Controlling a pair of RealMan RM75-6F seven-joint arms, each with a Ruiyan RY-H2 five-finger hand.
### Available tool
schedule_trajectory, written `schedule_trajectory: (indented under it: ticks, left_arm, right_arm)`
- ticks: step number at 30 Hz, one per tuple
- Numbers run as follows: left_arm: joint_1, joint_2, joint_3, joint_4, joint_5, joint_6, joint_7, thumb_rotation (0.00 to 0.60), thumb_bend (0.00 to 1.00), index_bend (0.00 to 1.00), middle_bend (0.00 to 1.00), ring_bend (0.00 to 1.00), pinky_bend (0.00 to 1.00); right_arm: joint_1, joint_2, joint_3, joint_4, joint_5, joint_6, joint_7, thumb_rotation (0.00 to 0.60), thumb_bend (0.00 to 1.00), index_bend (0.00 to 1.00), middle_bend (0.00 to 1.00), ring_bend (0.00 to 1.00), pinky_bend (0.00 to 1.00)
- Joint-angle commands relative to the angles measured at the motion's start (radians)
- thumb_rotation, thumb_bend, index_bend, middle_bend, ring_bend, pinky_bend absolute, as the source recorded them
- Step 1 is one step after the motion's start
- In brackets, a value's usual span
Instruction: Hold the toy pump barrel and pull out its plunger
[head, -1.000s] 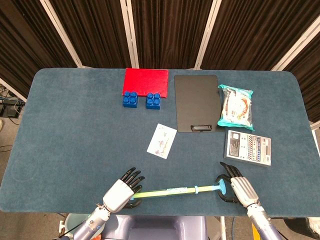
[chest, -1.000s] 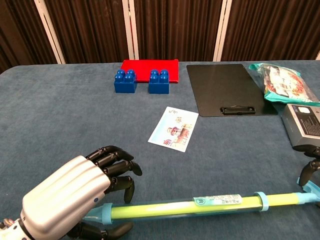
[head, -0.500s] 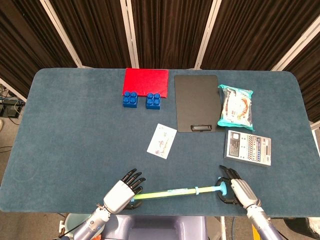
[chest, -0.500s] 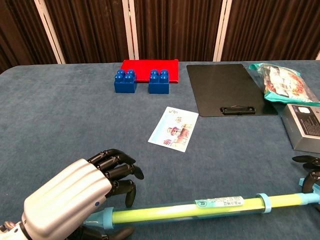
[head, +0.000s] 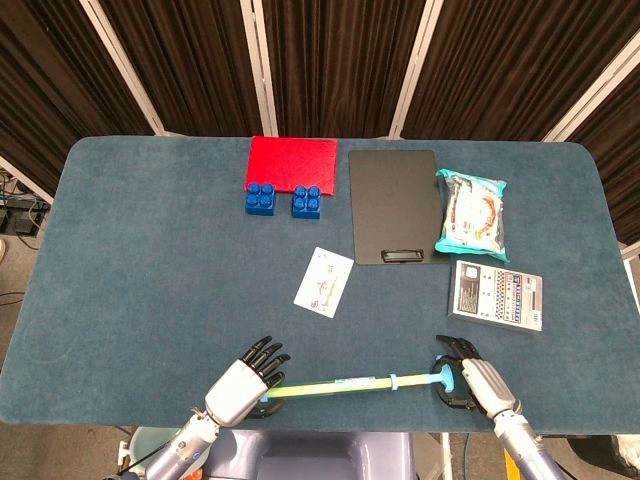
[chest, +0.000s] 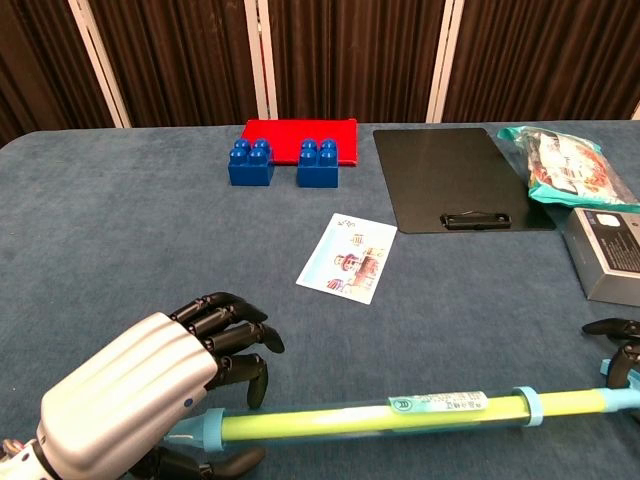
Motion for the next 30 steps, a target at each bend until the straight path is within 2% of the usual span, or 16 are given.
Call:
schedule_trajectory:
  ticks: [1, 6, 18, 30]
  left_arm:
    - [0.001, 0.003, 0.000, 0.001, -0.001, 0.003, 0.000, 0.600, 0.52, 0.69, 0.26, 0.15, 0.15]
    - [-0.001, 0.014, -0.004, -0.004, 0.002, 0.011, 0.007, 0.600, 0.52, 0.69, 0.26, 0.15, 0.15]
    - [-0.006, 0.074, -0.012, -0.066, 0.019, 0.047, 0.043, 0.600, 0.52, 0.69, 0.26, 0.15, 0.15]
    - [0.008, 0.162, 0.014, -0.165, 0.084, 0.124, 0.076, 0.600, 0.52, 0.69, 0.26, 0.15, 0.15]
  right_arm:
    - [-0.002, 0.007, 0.005, -0.006, 0.000, 0.012, -0.004, 0.600, 0.56, 0.74, 0.13, 0.00, 0.00]
    - [0.000, 0.028, 0.017, -0.030, 0.009, 0.016, 0.002, 0.600, 0.56, 0.78, 0.15, 0.00, 0.00]
    - [0.010, 0.092, 0.052, -0.074, 0.019, 0.042, -0.014, 0.600, 0.55, 0.79, 0.17, 0.00, 0.00]
    - [0.029, 0.155, 0.104, -0.093, 0.067, 0.034, 0.003, 0.600, 0.54, 0.79, 0.17, 0.00, 0.00]
